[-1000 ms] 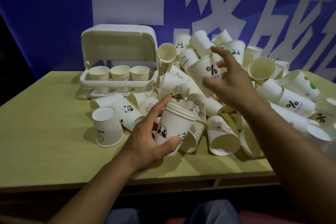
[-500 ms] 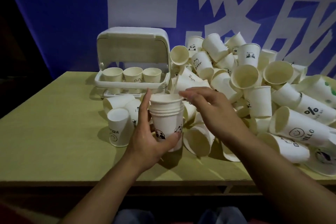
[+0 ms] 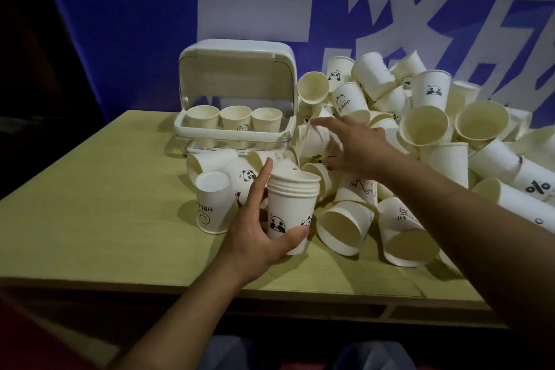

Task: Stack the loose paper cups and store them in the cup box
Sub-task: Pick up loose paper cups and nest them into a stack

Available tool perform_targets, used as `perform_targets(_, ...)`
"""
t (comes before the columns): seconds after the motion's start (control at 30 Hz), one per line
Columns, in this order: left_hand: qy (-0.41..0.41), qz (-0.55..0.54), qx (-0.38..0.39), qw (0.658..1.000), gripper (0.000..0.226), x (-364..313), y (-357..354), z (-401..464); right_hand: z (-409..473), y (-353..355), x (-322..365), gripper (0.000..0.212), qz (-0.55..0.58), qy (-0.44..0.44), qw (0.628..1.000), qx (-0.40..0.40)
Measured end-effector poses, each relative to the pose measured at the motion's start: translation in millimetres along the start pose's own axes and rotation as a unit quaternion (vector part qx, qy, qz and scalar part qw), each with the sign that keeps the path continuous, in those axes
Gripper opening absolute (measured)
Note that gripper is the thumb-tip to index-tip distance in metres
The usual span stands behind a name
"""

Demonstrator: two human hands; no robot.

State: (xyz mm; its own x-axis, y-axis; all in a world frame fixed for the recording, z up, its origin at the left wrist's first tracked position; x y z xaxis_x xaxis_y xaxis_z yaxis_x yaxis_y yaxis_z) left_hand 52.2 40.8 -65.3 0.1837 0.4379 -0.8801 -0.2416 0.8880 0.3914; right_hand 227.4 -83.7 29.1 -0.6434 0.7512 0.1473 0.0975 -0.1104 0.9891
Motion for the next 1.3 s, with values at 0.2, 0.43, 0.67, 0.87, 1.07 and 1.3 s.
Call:
perform_targets(0.2, 0.014, 0.001, 0.017, 1.000, 0.094, -1, 0, -2, -7, 12, -1, 0.088, 0.133, 0.044, 0.987, -0.084)
perform_targets(0.43, 0.006, -0.015, 0.018, 1.000, 0.097, -1, 0, -2, -56, 16, 32, 0.079, 0.379, 0.127, 0.913, -0.085)
perform_targets(0.67, 0.000, -0.040, -0.002, 0.999, 0.115, -3, 3, -1, -79, -9, 49, 0.045, 0.374, 0.099, 0.921, -0.034)
perform_targets(0.87, 0.003, -0.023, 0.008, 1.000, 0.109, -2, 2, -1, -79, -11, 34, 0.030, 0.255, 0.073, 0.964, -0.020)
perform_targets(1.07, 0.000, -0.006, 0.017, 1.000, 0.107, -4, 2, -2, -66, -3, -11, 0.062, 0.084, -0.076, 0.989, -0.093)
perform_targets(1.3, 0.017, 0.018, 0.046, 0.999, 0.105, -6, 1, -2, -62, -19, -23, 0.053, 0.119, -0.133, 0.983, -0.040)
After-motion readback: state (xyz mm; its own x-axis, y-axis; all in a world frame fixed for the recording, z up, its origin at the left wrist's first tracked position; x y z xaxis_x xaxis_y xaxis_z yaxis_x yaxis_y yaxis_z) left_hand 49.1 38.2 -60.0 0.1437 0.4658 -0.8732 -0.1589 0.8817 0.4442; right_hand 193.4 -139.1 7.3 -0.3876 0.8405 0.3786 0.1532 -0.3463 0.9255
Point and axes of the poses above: each hand's wrist, its own z-axis towards the middle knuckle, its own y-axis out of the back of the hand, x = y × z, the point moved 5 cm from there along z, towards the middle knuckle, and after that the axes turned 11 degrees about x, right-handed, at the moved point
